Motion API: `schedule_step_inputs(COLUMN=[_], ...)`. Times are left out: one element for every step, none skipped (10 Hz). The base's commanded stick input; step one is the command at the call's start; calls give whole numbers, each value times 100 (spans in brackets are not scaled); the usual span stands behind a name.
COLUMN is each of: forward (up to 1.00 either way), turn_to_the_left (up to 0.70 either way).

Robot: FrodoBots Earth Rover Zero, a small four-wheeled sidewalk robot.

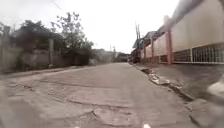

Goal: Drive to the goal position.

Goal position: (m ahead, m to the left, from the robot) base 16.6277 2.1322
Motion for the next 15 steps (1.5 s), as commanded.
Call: schedule_step_inputs(forward=[70, 70, 70, 70, 70, 70, 70, 70, 70, 70, 70, 70, 70, 70, 70], turn_to_the_left=[4, 2, 1, 5, 3, 0, 0, 0, 0, 0, 0, 0, 0, 0, -4])
